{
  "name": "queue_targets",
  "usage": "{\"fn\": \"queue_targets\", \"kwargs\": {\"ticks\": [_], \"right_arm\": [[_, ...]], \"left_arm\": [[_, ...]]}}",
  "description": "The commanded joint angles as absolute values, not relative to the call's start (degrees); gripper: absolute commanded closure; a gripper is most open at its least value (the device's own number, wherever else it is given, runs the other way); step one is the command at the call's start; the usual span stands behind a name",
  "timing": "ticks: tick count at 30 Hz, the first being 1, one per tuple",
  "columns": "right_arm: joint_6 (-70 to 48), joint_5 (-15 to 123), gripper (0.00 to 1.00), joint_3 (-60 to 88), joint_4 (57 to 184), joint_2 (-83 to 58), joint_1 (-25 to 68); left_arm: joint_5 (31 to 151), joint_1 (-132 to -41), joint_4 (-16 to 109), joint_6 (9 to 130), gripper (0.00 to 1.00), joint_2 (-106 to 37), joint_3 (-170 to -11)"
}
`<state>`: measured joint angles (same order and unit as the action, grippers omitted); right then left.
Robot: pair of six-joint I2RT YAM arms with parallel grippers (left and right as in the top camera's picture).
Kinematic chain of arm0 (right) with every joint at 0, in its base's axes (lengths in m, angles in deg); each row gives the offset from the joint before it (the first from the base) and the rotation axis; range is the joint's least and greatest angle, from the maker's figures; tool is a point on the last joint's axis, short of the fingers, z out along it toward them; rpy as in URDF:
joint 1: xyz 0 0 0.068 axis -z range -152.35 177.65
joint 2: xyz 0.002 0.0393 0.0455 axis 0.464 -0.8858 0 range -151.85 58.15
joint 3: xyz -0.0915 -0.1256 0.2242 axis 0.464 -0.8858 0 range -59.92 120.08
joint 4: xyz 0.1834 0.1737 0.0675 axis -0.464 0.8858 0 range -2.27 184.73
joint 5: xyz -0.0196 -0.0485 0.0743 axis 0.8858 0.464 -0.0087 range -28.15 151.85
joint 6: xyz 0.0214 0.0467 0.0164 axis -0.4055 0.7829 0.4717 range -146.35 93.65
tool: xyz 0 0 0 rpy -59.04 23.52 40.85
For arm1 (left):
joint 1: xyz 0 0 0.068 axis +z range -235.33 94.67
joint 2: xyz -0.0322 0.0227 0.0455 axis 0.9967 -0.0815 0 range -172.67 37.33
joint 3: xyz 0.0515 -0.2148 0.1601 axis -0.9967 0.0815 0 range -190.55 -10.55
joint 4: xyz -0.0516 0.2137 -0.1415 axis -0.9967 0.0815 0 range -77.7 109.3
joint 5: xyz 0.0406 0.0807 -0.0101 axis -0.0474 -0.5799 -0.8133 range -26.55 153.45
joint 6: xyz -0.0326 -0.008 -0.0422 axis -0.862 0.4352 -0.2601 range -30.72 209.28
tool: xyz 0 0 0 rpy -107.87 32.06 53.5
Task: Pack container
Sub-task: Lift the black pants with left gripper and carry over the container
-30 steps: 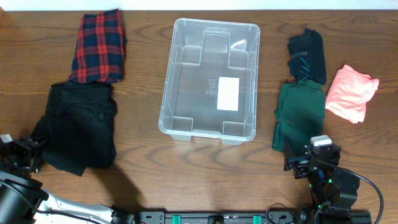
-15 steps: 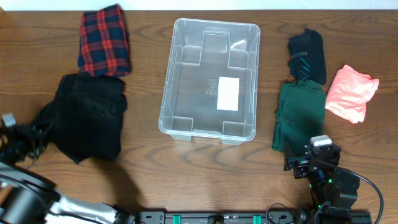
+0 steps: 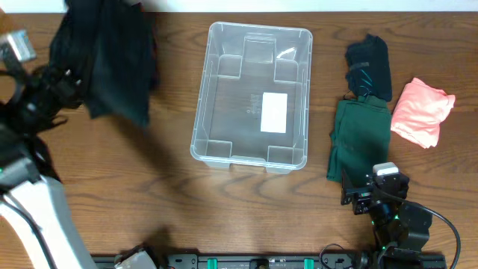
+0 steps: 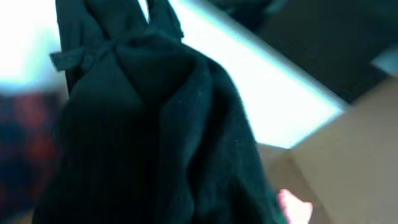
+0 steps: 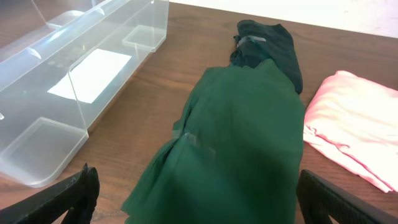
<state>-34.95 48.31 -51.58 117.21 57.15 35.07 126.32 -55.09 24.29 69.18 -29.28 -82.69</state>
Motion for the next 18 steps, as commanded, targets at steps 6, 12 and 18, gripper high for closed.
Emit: {"fn": "queue_targets", "kwargs": {"ticks": [6, 12, 18], "right_arm": [[-35.0, 47.9, 0.01, -51.8, 117.2, 57.3, 34.7], [-35.0, 47.9, 0.01, -51.8, 117.2, 57.3, 34.7], [-35.0, 47.9, 0.01, -51.8, 117.2, 57.3, 34.7]], "left_arm": [[111.5, -74.5, 18.2, 52.7, 0.94, -23.2, -85.3], [102.8, -88.1, 16.9, 49.5, 0.94, -29.0, -85.2], [97.9, -96.3, 10.2, 44.9, 0.94, -38.3, -85.1]]}}
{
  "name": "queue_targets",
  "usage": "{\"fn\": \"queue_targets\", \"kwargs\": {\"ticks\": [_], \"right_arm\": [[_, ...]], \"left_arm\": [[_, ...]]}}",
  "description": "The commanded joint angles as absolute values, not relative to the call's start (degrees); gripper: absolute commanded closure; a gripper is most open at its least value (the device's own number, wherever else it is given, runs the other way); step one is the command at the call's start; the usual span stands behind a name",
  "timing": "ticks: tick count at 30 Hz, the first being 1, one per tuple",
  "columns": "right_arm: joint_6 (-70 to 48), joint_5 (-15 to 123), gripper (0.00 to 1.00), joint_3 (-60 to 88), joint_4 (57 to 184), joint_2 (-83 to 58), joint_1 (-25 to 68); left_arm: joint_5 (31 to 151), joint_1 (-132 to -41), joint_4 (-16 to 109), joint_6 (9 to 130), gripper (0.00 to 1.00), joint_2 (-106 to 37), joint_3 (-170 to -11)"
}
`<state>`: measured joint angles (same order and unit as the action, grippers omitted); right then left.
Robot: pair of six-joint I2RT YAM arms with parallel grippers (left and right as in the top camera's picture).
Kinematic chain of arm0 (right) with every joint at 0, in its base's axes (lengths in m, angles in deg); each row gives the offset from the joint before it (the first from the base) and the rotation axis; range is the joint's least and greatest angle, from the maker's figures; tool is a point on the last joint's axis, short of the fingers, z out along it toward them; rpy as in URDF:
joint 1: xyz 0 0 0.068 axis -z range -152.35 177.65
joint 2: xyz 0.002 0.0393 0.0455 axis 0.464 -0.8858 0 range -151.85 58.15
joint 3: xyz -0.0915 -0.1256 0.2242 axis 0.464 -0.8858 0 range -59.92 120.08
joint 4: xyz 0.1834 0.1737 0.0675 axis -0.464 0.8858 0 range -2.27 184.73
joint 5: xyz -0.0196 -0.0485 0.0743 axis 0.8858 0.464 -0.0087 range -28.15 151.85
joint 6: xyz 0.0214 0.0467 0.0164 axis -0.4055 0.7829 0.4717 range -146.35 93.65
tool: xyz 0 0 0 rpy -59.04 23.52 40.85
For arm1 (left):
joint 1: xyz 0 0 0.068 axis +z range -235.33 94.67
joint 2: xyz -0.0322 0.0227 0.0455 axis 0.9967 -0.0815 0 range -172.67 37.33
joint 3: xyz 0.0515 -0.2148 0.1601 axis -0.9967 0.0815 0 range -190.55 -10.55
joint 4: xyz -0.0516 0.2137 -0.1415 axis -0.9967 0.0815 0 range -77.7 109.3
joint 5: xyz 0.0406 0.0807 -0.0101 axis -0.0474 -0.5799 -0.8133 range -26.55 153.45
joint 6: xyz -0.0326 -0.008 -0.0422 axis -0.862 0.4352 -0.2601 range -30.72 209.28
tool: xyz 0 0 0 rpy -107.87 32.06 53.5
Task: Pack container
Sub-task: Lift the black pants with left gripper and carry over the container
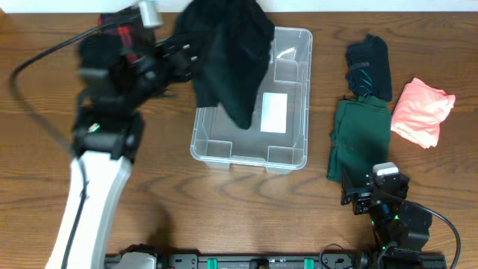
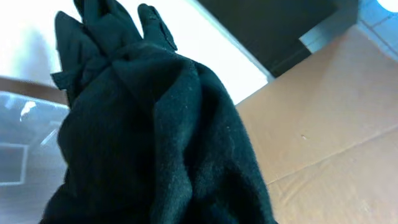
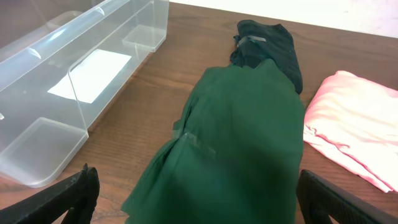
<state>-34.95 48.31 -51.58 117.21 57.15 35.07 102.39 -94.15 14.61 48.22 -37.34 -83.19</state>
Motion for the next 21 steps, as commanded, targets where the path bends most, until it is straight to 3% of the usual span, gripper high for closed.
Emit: {"fn": "queue_targets", "kwargs": {"ticks": [1, 7, 21], "right_arm": [[-35.0, 47.9, 0.01, -51.8, 117.2, 57.3, 34.7], [-35.0, 47.9, 0.01, -51.8, 117.2, 57.3, 34.7], [-35.0, 47.9, 0.01, -51.8, 117.2, 57.3, 34.7]], "left_arm": [[97.1, -96.8, 9.0, 44.2, 0.94, -39.7, -85.1], [96.1, -97.8, 0.3, 37.6, 0.94, -48.1, -85.1], [95.9, -102.7, -0.2, 27.0, 0.94, -62.7, -84.5]]}}
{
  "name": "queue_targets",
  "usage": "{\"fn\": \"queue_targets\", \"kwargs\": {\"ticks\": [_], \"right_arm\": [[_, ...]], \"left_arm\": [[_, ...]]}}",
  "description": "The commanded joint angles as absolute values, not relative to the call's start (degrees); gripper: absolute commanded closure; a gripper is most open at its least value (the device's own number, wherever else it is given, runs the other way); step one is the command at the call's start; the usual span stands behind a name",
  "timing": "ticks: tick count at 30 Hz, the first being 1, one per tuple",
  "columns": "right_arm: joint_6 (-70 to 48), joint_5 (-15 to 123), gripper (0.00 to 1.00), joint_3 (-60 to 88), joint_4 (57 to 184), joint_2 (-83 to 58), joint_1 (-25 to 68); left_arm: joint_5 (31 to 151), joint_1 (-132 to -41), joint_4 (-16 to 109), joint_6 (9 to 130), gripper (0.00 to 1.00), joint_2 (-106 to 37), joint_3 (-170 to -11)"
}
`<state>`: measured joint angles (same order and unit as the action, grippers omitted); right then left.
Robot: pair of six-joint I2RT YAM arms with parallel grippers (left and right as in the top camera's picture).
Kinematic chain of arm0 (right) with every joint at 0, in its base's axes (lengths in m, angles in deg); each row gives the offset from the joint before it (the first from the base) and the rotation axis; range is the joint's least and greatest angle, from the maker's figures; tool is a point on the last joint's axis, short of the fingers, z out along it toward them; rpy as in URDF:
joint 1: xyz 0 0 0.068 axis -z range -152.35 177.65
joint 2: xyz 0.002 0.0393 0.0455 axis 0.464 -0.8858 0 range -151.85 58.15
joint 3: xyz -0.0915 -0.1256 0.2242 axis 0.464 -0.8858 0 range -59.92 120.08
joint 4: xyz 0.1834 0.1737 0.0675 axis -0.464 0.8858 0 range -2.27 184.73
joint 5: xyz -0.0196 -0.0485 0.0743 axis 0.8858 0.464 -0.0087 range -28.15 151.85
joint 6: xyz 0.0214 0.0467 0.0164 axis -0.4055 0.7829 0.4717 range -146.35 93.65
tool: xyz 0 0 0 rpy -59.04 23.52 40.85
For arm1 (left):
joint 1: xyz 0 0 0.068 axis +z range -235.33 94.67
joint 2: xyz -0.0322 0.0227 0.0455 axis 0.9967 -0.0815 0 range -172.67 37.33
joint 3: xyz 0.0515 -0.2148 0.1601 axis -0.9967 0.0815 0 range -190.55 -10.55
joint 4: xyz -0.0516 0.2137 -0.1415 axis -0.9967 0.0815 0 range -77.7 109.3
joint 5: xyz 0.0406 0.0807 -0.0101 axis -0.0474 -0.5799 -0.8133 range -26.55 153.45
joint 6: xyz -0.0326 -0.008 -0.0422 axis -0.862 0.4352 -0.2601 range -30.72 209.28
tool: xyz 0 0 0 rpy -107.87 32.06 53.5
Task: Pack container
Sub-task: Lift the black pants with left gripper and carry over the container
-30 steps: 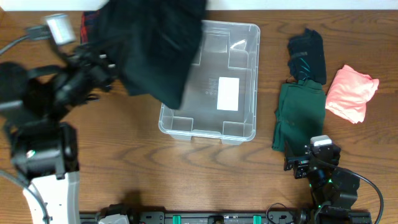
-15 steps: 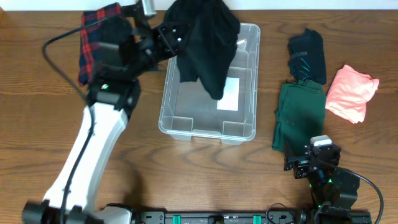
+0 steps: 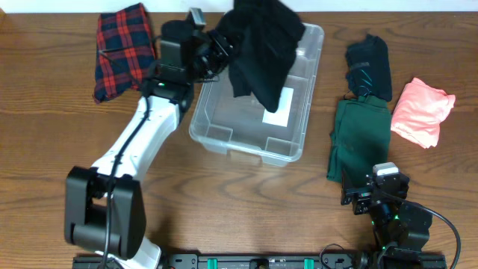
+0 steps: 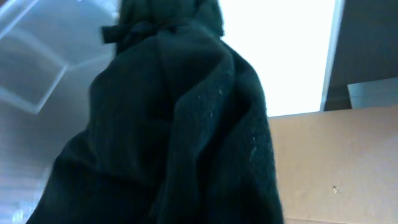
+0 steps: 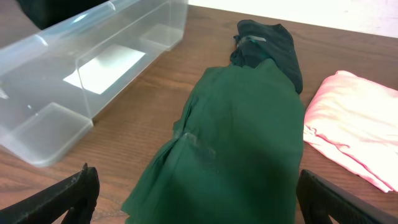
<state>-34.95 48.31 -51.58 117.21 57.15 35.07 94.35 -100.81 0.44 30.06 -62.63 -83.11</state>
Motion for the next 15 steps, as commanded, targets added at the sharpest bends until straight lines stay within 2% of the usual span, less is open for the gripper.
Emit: {"fn": "queue_targets", "kwargs": {"ticks": [1, 10, 15], "right_arm": [[-35.0, 47.9, 0.01, -51.8, 117.2, 57.3, 34.7], [-35.0, 47.9, 0.01, -51.8, 117.2, 57.3, 34.7], [-35.0, 47.9, 0.01, -51.8, 117.2, 57.3, 34.7]], "left_arm": [[95.7, -103.0, 0.1, 27.0, 0.94, -62.7, -84.4], [93.5, -103.7, 9.1, 27.0, 0.94, -62.7, -84.2], [87.2, -103.7, 15.9, 31.0, 0.94, -62.7, -84.2]]}}
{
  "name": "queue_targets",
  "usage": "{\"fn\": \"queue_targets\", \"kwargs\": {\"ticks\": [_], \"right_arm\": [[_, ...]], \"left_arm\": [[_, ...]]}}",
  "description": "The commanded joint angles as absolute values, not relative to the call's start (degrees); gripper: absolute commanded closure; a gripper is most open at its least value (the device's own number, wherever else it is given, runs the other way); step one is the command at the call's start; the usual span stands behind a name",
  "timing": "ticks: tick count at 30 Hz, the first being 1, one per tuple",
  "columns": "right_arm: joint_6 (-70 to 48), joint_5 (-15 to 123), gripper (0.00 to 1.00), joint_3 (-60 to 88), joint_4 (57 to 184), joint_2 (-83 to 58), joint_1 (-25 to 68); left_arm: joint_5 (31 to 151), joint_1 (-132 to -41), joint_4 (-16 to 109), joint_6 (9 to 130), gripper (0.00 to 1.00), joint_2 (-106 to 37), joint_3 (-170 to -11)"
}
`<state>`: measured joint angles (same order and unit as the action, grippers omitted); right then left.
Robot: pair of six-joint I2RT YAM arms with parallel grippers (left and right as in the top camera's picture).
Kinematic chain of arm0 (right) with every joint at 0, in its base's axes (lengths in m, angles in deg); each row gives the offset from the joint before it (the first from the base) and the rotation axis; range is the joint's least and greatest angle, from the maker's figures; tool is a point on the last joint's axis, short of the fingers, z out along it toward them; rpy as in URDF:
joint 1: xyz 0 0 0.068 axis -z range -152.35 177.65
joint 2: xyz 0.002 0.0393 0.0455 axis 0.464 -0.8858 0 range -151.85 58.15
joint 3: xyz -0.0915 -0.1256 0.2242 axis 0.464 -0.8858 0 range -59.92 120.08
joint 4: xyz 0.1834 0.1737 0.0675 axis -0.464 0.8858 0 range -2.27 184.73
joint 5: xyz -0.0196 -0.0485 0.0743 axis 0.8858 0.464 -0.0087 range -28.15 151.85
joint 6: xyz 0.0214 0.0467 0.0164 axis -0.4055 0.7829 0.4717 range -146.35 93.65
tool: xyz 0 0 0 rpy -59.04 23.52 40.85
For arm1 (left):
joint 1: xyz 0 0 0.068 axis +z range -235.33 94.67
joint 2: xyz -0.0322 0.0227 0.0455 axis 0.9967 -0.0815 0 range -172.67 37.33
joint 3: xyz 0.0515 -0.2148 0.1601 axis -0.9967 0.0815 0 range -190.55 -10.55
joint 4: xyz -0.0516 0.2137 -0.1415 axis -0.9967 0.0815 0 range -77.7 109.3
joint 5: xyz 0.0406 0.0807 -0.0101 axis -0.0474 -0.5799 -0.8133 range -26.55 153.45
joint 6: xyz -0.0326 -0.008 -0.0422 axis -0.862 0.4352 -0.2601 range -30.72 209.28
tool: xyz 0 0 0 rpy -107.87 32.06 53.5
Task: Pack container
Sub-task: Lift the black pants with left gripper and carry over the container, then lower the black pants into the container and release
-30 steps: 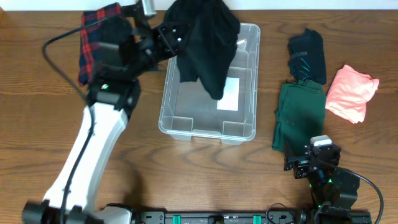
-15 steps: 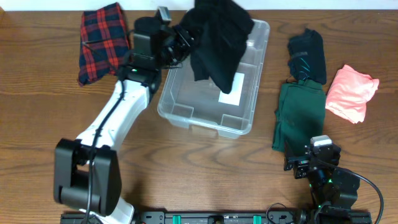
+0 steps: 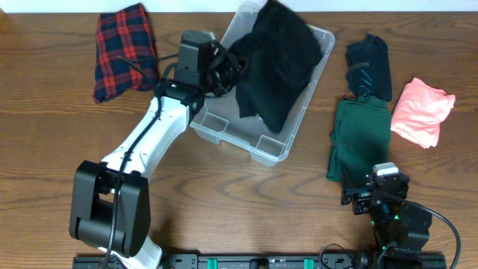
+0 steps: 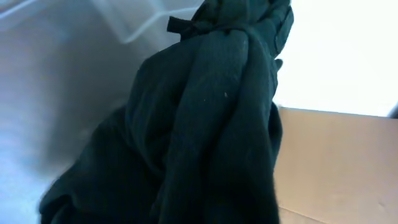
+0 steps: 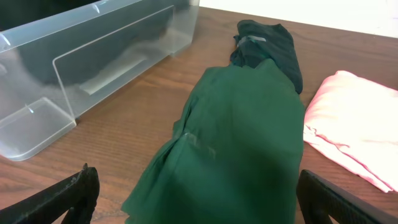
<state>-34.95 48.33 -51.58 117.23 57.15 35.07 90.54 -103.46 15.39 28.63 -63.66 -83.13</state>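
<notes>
The clear plastic container stands askew at the table's middle, and shows at the left in the right wrist view. A black garment hangs into it, bunched at my left gripper, which is shut on it by the container's left wall. In the left wrist view the black garment fills the picture and hides the fingers. My right gripper stands open at the near right, its fingers on either side of the near end of a green garment.
A dark teal garment lies beyond the green one, touching it. A pink cloth lies at the far right. A red plaid cloth lies at the far left. The table's near edge is close behind my right gripper.
The black garment has come lower and now fills much of the container, covering its white label. The container has turned further askew. My right arm has not moved.
My left gripper held the black garment up at the table's far left, hiding the plaid cloth. Then it hung over the container's left side, then over its far end with the container pushed askew. Now the garment sags inside. The right arm stayed still.
</notes>
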Motion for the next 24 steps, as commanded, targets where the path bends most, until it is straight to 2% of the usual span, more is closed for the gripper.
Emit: {"fn": "queue_targets", "kwargs": {"ticks": [1, 6, 9, 11, 12, 14, 15, 16, 17, 24], "right_arm": [[-35.0, 47.9, 0.01, -51.8, 117.2, 57.3, 34.7], [-35.0, 47.9, 0.01, -51.8, 117.2, 57.3, 34.7], [-35.0, 47.9, 0.01, -51.8, 117.2, 57.3, 34.7], [-35.0, 47.9, 0.01, -51.8, 117.2, 57.3, 34.7], [-35.0, 47.9, 0.01, -51.8, 117.2, 57.3, 34.7], [-35.0, 47.9, 0.01, -51.8, 117.2, 57.3, 34.7], [-35.0, 47.9, 0.01, -51.8, 117.2, 57.3, 34.7], [-35.0, 47.9, 0.01, -51.8, 117.2, 57.3, 34.7], [-35.0, 47.9, 0.01, -51.8, 117.2, 57.3, 34.7], [-35.0, 47.9, 0.01, -51.8, 117.2, 57.3, 34.7]], "left_arm": [[86.2, -103.7, 16.2, 32.1, 0.93, -62.7, -84.2], [84.8, -103.7, 16.4, 34.2, 0.91, -62.7, -84.2], [84.8, -103.7, 16.7, 34.2, 0.83, -62.7, -84.2], [84.8, -103.7, 16.7, 34.7, 0.67, -62.7, -84.2], [84.8, -103.7, 16.7, 34.9, 0.55, -62.7, -84.2], [85.5, -103.6, 16.8, 35.7, 0.22, -62.5, -84.2], [86.3, -103.6, 16.8, 36.2, 0.16, -62.2, -84.2], [87.2, -103.4, 16.8, 36.8, 0.06, -61.9, -84.2], [87.4, -103.2, 16.8, 36.8, 0.02, -61.5, -84.2], [86.7, -102.7, 16.8, 44.0, 0.02, -54.0, -84.2]]}}
